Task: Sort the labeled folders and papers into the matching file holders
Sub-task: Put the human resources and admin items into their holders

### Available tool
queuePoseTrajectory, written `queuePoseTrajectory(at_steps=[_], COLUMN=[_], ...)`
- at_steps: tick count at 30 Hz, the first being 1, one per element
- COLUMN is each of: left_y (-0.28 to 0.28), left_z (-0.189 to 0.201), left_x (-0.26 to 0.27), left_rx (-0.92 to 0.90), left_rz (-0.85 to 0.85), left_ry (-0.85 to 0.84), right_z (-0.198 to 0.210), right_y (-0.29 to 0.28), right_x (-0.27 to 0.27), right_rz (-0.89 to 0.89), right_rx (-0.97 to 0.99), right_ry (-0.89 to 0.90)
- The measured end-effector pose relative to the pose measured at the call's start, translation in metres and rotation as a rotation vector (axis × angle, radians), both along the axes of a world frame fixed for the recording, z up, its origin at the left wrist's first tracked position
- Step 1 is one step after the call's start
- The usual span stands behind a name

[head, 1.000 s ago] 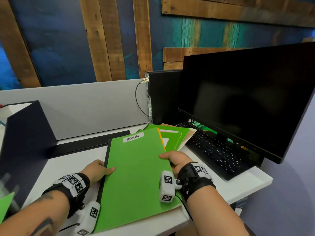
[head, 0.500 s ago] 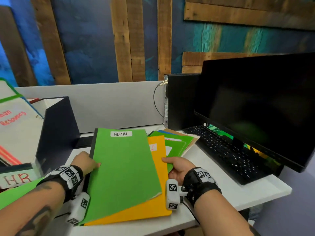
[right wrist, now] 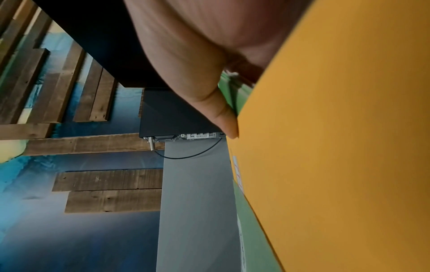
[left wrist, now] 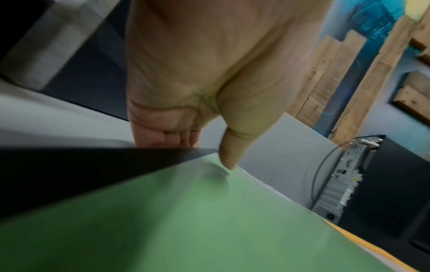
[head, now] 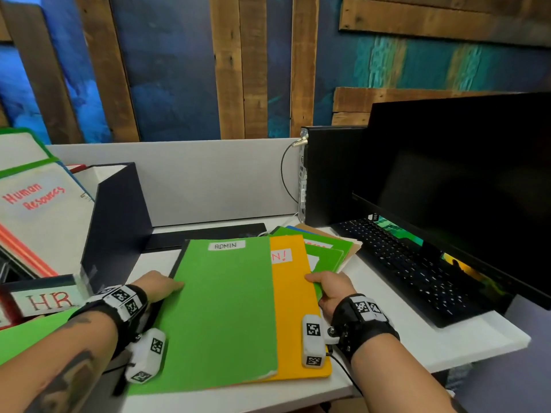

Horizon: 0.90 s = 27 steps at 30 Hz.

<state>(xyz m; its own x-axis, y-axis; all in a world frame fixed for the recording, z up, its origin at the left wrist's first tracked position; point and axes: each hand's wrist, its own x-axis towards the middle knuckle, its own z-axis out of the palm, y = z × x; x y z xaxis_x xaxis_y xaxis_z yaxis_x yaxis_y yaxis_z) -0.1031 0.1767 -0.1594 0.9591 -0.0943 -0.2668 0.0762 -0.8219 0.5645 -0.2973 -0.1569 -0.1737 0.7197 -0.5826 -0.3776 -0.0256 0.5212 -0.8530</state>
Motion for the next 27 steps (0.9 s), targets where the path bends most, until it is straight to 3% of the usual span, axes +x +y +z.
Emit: queuePoseTrajectory(at_steps=[4, 8, 14, 22, 27], left_y=[-0.017, -0.048, -0.052, -0.046, -0.051], left_z=[-0.015, 0.021, 0.032, 0.083, 0.133], left_x=[0.016, -0.038, -0.040, -0.049, -0.057], left_rx=[-0.220, -0.432, -0.762, -0.897, -1.053], left_rz=[0.007, -0.020, 0.115, -0.151, -0.261], left_ry=[0.140, 0.202, 0.052, 0.113, -0.102], right_z=[0.005, 0.016, 0.033, 0.073, 0.114], right_y=[0.005, 0.008, 0.009, 0.016, 0.027], right_x=[-0.001, -0.007, -0.010, -0.017, -0.031], right_rz=[0.012, 0.162, 0.273, 0.217, 0.060], right_rx=[-0.033, -0.115, -0.296, -0.458, -0.599], right_ry=[-0.155, -0.315, -0.366, -0.482, -0.622])
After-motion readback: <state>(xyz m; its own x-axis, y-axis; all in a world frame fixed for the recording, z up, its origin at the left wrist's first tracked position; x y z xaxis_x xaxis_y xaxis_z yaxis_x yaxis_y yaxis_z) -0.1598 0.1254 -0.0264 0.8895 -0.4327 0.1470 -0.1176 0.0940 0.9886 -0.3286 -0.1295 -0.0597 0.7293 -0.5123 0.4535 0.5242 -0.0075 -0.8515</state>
